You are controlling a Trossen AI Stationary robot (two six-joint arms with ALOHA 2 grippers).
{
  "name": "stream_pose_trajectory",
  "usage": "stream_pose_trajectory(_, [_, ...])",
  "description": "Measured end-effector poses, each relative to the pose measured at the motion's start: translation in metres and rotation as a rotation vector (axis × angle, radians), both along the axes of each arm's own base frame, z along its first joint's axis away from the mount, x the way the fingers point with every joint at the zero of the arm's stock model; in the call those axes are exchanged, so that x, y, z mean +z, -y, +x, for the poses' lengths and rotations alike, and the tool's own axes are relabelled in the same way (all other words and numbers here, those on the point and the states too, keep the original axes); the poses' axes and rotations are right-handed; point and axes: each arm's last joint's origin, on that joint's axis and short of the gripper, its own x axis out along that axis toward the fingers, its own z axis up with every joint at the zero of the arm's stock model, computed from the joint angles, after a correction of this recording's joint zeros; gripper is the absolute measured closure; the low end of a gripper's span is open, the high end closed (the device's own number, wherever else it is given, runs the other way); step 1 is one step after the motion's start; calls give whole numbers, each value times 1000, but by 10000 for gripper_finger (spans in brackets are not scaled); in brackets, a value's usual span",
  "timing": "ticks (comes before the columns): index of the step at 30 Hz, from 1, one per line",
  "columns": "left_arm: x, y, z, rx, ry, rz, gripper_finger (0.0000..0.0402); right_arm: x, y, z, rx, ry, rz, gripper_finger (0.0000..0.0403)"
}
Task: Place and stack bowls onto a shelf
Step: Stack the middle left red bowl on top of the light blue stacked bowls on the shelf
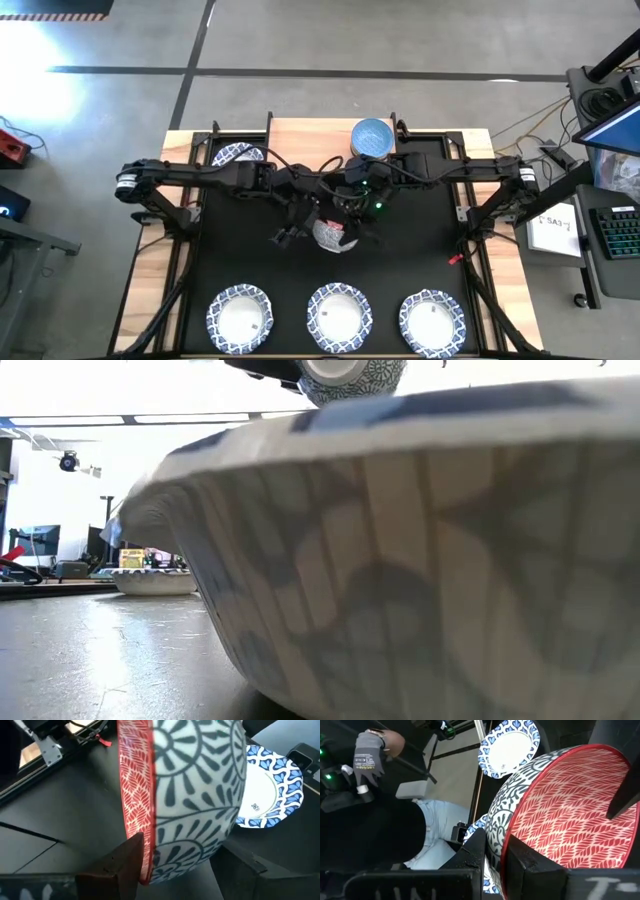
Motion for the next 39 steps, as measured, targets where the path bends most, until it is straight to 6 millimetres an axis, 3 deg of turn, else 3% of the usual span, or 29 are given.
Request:
stream_pose_trajectory(16, [-2,-3,-2,120,-60,-68,145,-1,3,-1,9,-18,18,376])
stream_pose_trajectory(27, [3,-2,-11,128,-90,-71,141,1,8,-3,-24,-8,-8,376])
stream_pose_trajectory(33, [5,-4,-16,151,-103,-54,141,19,27,-13,-91,28,-66,388])
stream_pose_trajectory(39, [5,-12,-19,179,-118,-52,141,49,45,-30,-200,50,-310,389])
